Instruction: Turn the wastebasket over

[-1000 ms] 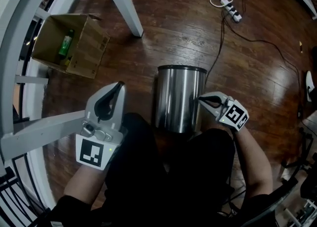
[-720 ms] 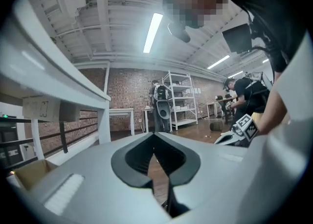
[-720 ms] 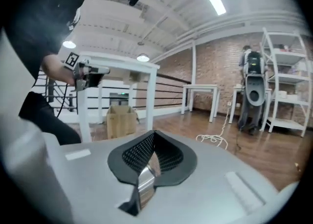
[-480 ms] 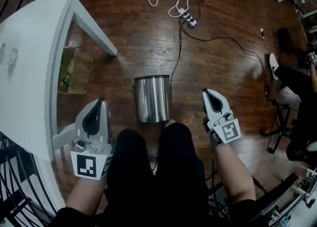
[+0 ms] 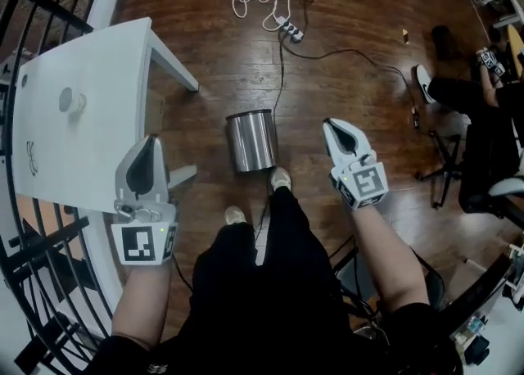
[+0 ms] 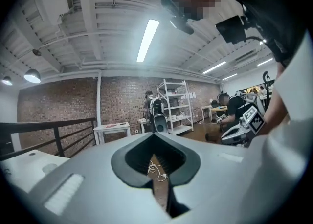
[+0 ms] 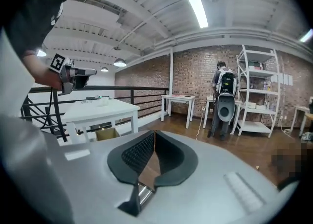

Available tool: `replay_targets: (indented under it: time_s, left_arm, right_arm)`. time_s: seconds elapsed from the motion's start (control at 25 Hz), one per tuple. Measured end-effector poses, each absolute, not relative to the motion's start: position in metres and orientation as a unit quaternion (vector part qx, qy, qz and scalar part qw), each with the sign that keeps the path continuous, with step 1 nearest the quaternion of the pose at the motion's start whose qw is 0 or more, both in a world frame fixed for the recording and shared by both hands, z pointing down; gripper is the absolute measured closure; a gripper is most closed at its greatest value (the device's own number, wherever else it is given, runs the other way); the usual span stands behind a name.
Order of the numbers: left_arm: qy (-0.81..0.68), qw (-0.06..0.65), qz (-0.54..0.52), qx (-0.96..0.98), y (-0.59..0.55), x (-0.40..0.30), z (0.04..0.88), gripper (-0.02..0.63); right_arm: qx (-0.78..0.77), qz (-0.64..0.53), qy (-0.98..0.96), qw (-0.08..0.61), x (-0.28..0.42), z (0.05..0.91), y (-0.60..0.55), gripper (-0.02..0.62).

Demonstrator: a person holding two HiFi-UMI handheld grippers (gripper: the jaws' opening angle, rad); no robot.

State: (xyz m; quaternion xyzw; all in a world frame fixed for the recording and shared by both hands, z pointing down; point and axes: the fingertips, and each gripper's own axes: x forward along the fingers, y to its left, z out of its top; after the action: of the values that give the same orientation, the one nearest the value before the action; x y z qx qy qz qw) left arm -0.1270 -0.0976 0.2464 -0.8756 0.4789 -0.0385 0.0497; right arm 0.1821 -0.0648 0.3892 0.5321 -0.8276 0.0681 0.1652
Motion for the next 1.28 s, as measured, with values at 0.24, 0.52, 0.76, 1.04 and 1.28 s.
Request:
replay_targets:
  time_s: [0.24, 0.52, 0.76, 1.04, 1.28]
  left_arm:
    - [0.490, 0.052, -0.049, -0.869, -0.090, -0.153, 0.195, 0.606]
    - [0.500, 0.045, -0.064, -0.862, -0.065, -0.156, 0.219, 0.590]
    - [0.535, 0.025, -0.073, -0.841, -0.043, -0.166, 0.227, 0.607]
    - [0.547, 0.064, -0.063, -0.832, -0.038, -0.146, 0.197, 0.607]
    - [0.555, 0.059, -0.053, -0.828, -0.040, -0.142, 0.197, 0.607]
  right_arm:
    - [0.546, 0.023, -0.817, 0.185, 0.167, 0.296, -0.051, 0.592]
    - [0.583, 0.054, -0.795, 0.160, 0.180, 0.287, -0.020, 0.594]
    - [0.545, 0.074, -0.816, 0.176, 0.177, 0.309, -0.021, 0.594]
    - [0.515, 0.058, -0.838, 0.172, 0.170, 0.310, -0.044, 0.594]
    - [0.511, 0.032, -0.844, 0.162, 0.171, 0.289, -0.062, 0.594]
